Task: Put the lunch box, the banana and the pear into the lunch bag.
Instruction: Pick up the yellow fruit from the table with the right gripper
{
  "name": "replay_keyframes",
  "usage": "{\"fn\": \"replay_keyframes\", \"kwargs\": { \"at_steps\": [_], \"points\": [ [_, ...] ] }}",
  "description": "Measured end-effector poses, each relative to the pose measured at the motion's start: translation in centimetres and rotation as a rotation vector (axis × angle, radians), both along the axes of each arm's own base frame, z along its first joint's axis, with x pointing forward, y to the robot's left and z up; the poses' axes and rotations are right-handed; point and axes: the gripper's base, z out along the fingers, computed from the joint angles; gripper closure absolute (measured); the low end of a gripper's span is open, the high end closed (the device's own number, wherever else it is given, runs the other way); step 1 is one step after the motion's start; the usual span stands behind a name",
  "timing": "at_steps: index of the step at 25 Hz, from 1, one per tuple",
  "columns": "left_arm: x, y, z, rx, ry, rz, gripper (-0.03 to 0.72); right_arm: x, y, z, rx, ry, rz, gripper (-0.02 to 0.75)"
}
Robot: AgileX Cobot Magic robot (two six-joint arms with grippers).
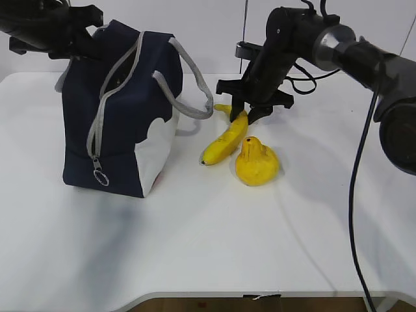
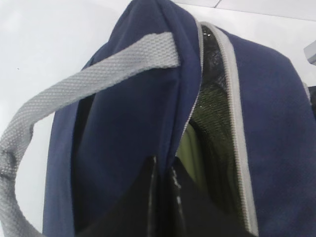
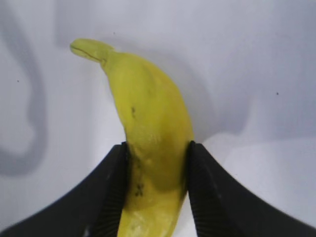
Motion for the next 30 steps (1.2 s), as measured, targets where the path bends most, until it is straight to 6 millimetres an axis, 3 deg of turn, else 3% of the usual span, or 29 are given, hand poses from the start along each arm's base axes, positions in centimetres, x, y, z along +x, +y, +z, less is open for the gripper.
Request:
{"fn": "replay_keyframes", "kwargs": {
  "at_steps": [9,15,23,27,30],
  "points": [
    [0.0,0.0,0.0,0.000,-0.002,0.001,0.690,0.4,0.0,1.4,-0.007,-0.039,0.008,0.429],
    [0.1,0.0,0.0,-0.001,-0.007,0.004,0.690,0.7,-1.3,6.1,-0.037,-0.155,0.005,0.430],
    [0.1,0.0,0.1,-0.006,-0.006,0.006,0.690,1.0,-5.4,11.2,0.032,-0.315,-0.037,0.432],
    [0.1,0.0,0.1,-0.012,-0.006,0.008,0.690,0.7,-5.1,11.9,0.074,-0.320,-0.004,0.432],
    [0.1,0.0,0.1,-0.019,-0.008,0.012,0.690,0.1,-4.6,13.6,0.136,-0.343,0.027,0.432]
  ]
}}
